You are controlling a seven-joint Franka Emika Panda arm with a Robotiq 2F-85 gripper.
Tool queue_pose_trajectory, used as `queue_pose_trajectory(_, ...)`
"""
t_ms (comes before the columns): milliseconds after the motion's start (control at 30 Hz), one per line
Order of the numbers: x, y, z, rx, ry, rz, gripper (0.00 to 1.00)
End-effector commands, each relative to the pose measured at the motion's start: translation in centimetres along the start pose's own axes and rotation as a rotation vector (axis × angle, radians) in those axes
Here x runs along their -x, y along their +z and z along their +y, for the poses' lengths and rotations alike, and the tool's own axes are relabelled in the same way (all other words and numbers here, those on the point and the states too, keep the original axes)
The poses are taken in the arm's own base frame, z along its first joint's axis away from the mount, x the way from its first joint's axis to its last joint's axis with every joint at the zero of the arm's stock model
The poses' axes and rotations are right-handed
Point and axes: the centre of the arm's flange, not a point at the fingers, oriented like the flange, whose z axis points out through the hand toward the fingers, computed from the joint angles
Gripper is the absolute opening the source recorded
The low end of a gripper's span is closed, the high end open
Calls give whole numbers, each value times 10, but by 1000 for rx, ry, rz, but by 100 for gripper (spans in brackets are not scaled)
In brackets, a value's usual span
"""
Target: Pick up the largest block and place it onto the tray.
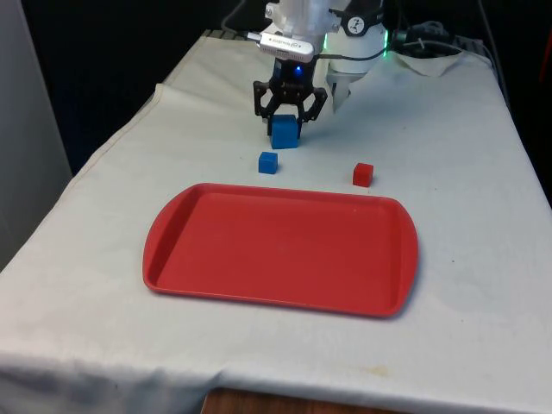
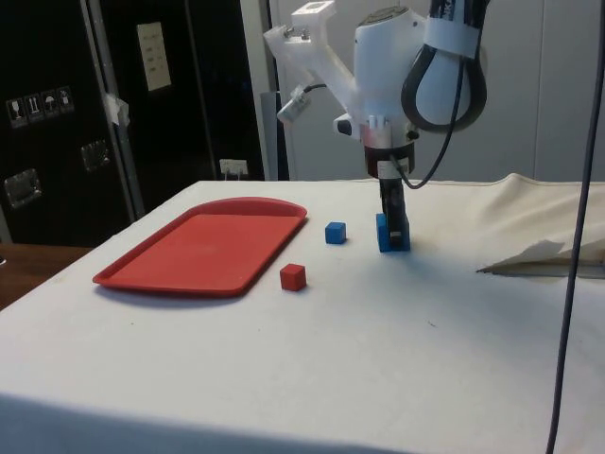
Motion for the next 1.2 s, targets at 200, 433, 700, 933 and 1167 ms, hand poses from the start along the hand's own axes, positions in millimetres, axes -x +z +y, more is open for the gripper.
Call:
queue_pose_trajectory(200,-3,-6,2,-1,2,11,2)
queue_pose_trajectory(433,-6,-21,4,-21,4,27,2)
queue_pose_trajectory(700,-11,-45,13,-40,5,39,2)
queue_pose_trajectory(933,-14,-65,17,-64,8,60,2)
queue_pose_trajectory(1167,-17,-83,21,-87,12,74,2)
